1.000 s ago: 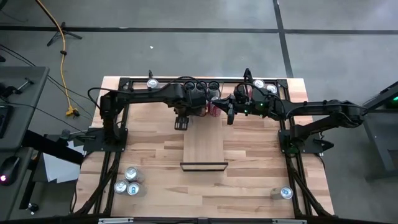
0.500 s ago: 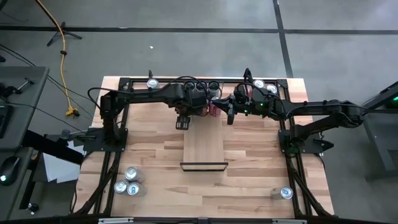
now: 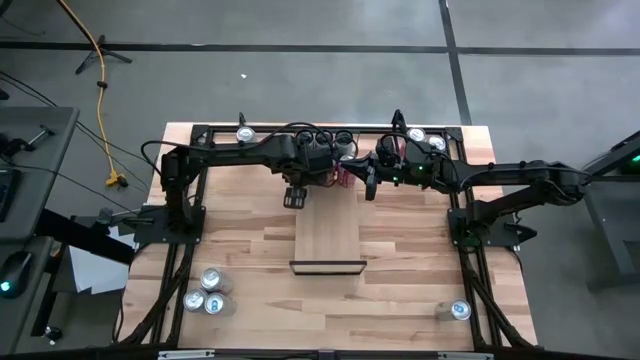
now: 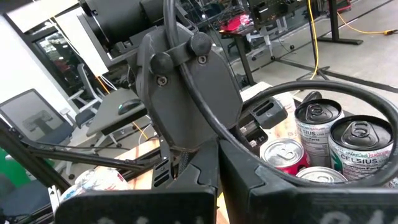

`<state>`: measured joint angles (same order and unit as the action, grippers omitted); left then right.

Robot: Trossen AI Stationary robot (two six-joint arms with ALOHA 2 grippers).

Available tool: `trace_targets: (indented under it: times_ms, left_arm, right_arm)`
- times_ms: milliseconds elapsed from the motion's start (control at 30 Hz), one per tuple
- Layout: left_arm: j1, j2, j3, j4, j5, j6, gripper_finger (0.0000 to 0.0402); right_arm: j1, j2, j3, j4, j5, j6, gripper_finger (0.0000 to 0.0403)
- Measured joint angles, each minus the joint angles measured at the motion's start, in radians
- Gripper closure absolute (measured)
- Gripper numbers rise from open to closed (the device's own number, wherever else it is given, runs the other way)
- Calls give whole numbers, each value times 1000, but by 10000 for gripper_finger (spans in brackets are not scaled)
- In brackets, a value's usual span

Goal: Place canned beverage on shelf
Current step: Put the top left blue soda can on the shelf

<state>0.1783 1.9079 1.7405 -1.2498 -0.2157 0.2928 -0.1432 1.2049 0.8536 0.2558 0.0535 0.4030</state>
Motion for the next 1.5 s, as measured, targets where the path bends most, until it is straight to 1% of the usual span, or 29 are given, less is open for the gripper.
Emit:
trace_targets:
  times_ms: [267, 400, 667, 867, 967, 1133, 1167, 1233, 1300, 1367, 1433, 1500]
  left_arm:
    - [0, -1, 0, 16, -3, 0, 106]
    - [-6, -17, 0, 12, -9, 5, 89]
    - [-10, -64, 1, 14, -63, -11, 89]
    - [-11, -145, 1, 17, -64, -27, 90]
    - [-12, -197, 1, 17, -63, -84, 90]
    - [-12, -283, 1, 28, -59, -247, 90]
    - [-12, -299, 1, 29, -52, -265, 90]
    - [-11, -329, -5, 53, -2, -285, 90]
    - [-16, -361, -30, 102, 62, -305, 90]
    - [-35, -403, -89, 183, 109, -311, 91]
    - [-71, -454, -176, 289, 123, -310, 99]
    - [-110, -508, -287, 406, 121, -315, 116]
  right_arm:
    - [0, 0, 0, 0, 0, 0, 402]
    - [0, 0, 0, 0, 0, 0, 402]
    - [0, 0, 0, 0, 0, 0, 402]
    - [0, 0, 0, 0, 0, 0, 402]
    - [0, 0, 0, 0, 0, 0, 402]
    - [0, 0, 0, 0, 0, 0, 402]
    - [0, 0, 0, 0, 0, 0, 402]
    - [0, 0, 0, 0, 0, 0, 402]
    - [0, 0, 0, 0, 0, 6, 402]
    - [0, 0, 0, 0, 0, 16, 402]
    - [0, 0, 0, 0, 0, 16, 402]
    - [0, 0, 0, -2, 0, 16, 402]
